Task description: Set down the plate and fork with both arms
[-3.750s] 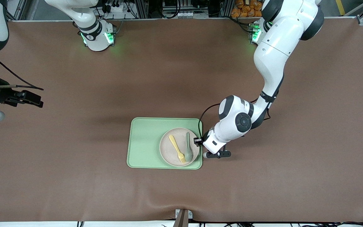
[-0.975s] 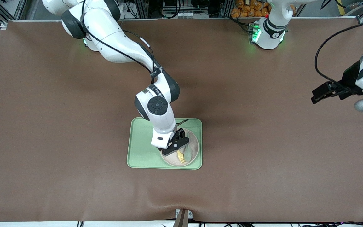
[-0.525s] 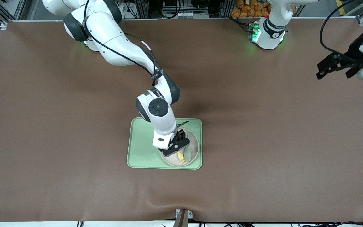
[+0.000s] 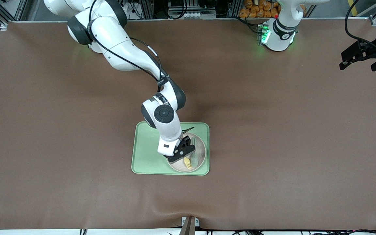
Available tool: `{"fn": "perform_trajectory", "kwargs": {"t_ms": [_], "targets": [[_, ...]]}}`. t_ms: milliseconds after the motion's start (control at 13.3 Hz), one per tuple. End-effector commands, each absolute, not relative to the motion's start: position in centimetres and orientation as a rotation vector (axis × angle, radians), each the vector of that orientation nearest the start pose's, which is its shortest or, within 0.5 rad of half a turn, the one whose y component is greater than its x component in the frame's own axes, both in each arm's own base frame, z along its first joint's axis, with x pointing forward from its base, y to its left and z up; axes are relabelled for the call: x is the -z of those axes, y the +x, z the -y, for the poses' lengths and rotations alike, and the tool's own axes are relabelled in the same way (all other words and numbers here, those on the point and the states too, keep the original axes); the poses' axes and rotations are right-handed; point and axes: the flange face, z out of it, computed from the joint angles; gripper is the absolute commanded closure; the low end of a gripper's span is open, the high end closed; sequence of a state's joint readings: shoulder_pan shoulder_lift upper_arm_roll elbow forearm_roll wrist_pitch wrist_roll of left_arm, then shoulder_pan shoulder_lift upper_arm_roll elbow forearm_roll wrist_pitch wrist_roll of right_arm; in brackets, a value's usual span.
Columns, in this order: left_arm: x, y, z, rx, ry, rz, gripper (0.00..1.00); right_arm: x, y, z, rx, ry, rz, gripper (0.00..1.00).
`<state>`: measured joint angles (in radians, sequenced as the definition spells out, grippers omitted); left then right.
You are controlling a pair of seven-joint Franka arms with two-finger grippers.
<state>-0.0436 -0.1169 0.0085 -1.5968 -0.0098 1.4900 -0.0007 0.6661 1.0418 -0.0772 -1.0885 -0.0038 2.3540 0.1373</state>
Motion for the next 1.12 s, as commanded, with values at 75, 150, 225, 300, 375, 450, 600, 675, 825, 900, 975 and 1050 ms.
{"fn": "perform_trajectory", "kwargs": {"t_ms": [75, 150, 225, 300, 375, 450, 600, 675, 825, 900, 975, 1050], "targets": [[-66.5, 51.0, 1.1, 0.000, -3.137, -0.043, 0.00, -19.8, 65.4, -45.8, 0.392, -3.010, 0.767, 0.36], [-65.2, 52.0, 1.7, -0.038, -3.134, -0.054, 0.00, -19.8, 65.4, -45.8, 0.396, -3.008, 0.766, 0.36], [-64.2, 52.8, 2.0, -0.055, -3.126, -0.066, 0.00, -19.3, 65.4, -45.8, 0.401, -3.007, 0.765, 0.36], [-63.9, 53.6, 2.4, -0.059, -3.127, -0.068, 0.00, -19.2, 65.3, -45.9, 0.401, -3.006, 0.765, 0.37], [-63.2, 54.7, 3.0, -0.074, -3.126, -0.076, 0.00, -19.1, 65.3, -45.9, 0.398, -3.007, 0.765, 0.39], [-62.6, 55.5, 4.1, -0.085, -3.128, -0.057, 0.00, -19.1, 65.3, -45.9, 0.398, -3.007, 0.765, 0.42], [-63.8, 56.9, 5.4, -0.041, -3.124, -0.060, 0.00, -18.7, 65.0, -46.2, 0.392, -3.008, 0.771, 0.43], [-64.0, 56.9, 5.5, -0.050, -3.122, -0.065, 0.00, -18.4, 64.8, -46.3, 0.386, -3.009, 0.778, 0.46], [-64.3, 56.5, 5.5, -0.051, -3.123, -0.079, 0.00, -18.4, 64.8, -46.3, 0.386, -3.009, 0.776, 0.47], [-64.2, 55.7, 6.5, -0.079, -3.121, -0.107, 0.00, -18.5, 64.8, -46.4, 0.388, -3.008, 0.780, 0.47], [-64.2, 55.0, 6.7, -0.089, -3.119, -0.113, 0.00, -18.4, 64.7, -46.5, 0.386, -3.008, 0.782, 0.50], [-64.0, 54.4, 6.8, -0.096, -3.118, -0.113, 0.00, -18.4, 64.7, -46.5, 0.386, -3.008, 0.782, 0.54]]}}
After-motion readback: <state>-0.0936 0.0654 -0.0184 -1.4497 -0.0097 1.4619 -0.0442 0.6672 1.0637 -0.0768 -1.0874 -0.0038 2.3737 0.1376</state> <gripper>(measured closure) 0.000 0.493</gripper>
